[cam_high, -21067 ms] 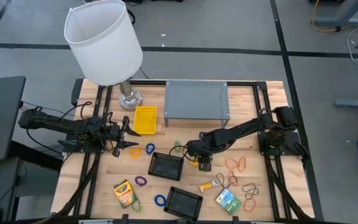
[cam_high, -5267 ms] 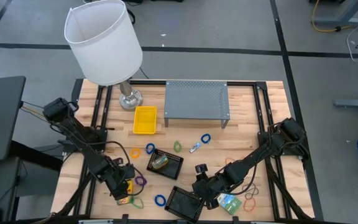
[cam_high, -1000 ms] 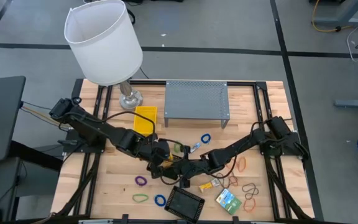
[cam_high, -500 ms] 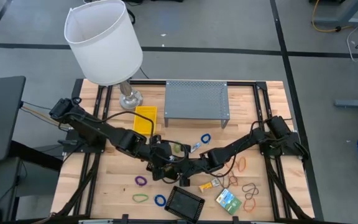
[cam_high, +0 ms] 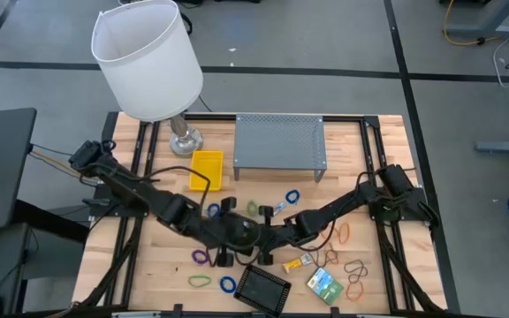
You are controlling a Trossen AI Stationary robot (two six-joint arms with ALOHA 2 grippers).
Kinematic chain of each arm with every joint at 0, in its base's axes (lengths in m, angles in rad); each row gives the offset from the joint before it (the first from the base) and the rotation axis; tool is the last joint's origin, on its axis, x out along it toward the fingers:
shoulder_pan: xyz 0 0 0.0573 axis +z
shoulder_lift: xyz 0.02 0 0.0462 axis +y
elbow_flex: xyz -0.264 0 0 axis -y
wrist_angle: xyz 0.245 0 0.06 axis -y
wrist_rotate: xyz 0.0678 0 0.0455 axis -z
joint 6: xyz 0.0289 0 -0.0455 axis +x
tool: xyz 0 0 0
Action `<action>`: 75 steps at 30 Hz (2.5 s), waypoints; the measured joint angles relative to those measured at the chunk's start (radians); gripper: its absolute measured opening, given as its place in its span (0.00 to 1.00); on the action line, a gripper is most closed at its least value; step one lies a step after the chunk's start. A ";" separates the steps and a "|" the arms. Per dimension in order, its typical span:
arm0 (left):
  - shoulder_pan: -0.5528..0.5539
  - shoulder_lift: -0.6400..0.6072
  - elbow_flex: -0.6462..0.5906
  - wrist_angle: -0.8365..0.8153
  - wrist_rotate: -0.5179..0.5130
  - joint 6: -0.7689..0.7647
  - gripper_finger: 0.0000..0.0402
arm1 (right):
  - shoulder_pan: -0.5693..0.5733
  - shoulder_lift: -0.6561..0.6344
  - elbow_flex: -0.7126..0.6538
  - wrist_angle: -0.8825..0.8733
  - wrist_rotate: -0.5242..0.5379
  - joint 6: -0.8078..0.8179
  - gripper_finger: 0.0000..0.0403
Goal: Pick & Place Office Desk Supplies
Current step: Put the large yellow crayon box into the top black bin
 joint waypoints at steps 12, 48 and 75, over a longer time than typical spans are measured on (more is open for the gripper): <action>-0.080 -0.001 0.000 0.005 -0.119 -0.011 0.21 | -0.053 0.067 0.000 0.122 -0.053 -0.060 0.00; -0.123 -0.001 0.000 0.065 -0.259 0.023 0.21 | -0.055 0.075 -0.001 0.148 -0.097 -0.137 0.00; -0.122 -0.001 -0.002 0.056 -0.255 0.051 0.21 | 0.094 -0.131 0.000 -0.185 -0.021 -0.229 0.00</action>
